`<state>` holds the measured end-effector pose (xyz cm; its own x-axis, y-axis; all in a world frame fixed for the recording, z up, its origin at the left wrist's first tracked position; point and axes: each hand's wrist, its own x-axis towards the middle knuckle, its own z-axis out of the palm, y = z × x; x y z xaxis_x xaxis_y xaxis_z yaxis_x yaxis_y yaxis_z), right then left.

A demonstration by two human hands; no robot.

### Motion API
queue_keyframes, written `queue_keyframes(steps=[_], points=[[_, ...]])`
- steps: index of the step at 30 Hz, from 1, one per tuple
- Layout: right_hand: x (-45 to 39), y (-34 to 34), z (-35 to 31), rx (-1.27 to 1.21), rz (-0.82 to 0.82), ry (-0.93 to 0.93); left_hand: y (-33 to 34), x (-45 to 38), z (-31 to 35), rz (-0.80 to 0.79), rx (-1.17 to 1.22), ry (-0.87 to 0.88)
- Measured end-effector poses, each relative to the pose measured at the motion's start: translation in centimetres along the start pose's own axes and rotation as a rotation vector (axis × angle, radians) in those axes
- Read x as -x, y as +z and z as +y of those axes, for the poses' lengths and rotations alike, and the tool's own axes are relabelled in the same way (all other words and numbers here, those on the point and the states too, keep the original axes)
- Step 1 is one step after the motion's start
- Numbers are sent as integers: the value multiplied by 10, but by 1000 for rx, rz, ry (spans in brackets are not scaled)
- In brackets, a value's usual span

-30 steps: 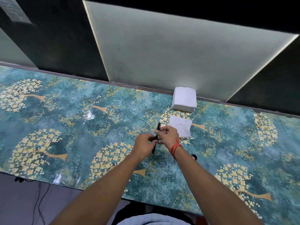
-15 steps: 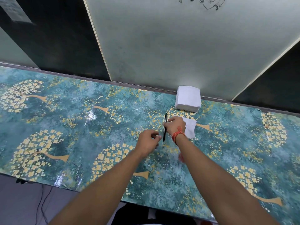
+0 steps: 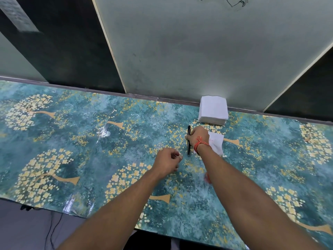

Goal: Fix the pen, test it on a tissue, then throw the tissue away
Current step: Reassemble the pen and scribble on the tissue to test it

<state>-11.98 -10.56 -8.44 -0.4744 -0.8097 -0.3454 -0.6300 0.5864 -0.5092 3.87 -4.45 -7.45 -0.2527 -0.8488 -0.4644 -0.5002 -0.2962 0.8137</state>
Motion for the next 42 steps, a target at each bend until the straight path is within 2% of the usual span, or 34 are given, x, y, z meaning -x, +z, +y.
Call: queue_keyframes(steps=[3,9,14,19,21,27,33,39,42], points=[[10,-15,0,-66,17,-15,-1,6,3,0,-28,4],[50,-67,31,-385,142,-9,18,26,13,-75,-157,64],[94,-92,87,-241,205,2,50,37,20,-122,-279,140],[123,-72,147,42,-82,17,80,44,20,-163,-298,129],[128,-63,158,93,-104,-13,86,44,20,-149,-325,138],[128,-55,154,72,-28,-118,95,48,21,-115,-275,144],[128,-63,135,162,-79,-306,100,47,21,-87,-283,174],[129,-72,123,162,-65,-367,101,46,23,-88,-281,172],[127,-76,115,262,-101,-423,102,45,23,-86,-289,167]])
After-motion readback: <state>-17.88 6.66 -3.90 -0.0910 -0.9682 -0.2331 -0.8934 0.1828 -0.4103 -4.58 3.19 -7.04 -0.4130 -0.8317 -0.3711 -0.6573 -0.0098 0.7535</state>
